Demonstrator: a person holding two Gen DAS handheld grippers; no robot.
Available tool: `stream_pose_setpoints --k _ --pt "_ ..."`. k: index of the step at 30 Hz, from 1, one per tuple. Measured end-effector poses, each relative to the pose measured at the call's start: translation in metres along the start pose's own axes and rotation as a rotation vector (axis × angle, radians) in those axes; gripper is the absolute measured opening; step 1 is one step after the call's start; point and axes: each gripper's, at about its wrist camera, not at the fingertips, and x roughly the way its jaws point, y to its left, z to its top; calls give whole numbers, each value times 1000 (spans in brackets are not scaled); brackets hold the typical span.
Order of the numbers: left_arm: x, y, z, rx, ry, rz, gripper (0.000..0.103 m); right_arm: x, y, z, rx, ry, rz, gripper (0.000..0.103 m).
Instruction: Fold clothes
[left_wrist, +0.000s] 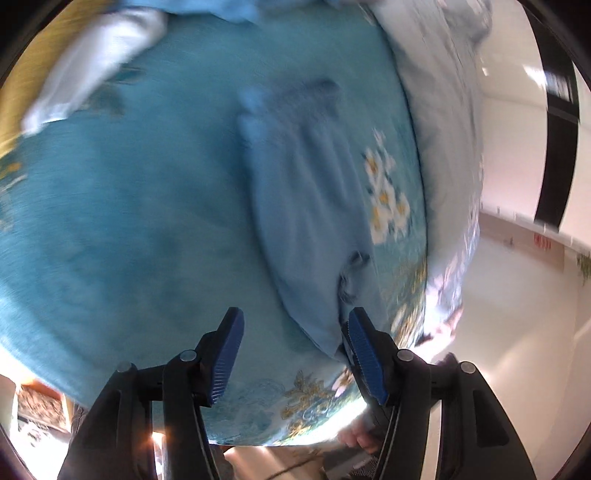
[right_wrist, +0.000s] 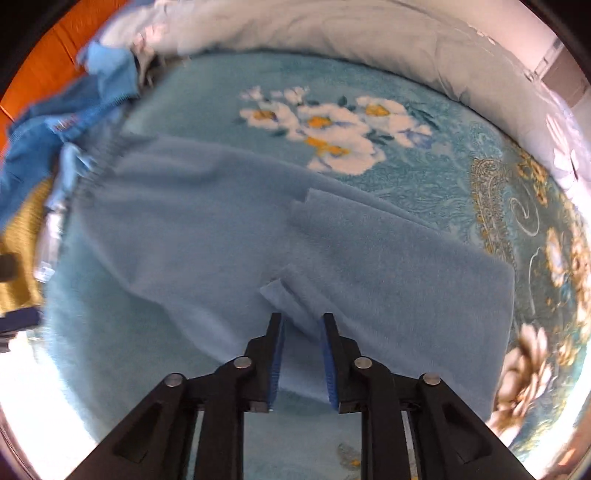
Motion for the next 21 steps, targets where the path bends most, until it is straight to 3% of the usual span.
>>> stream_pose_setpoints --k 3,6,15,21 --pt "28 -28 -3 84 55 7 61 -22 -22 -14 92 -41 16 35" --pt "45 -47 -3 137 47 32 61 -34 -63 -27 238 -51 3 37" --pt "26 -7 41 -19 -197 204 61 -20 -189 -50 642 -13 -25 40" --pt "24 7 70 -10 -238 245 61 -19 -174 -26 549 -45 42 40"
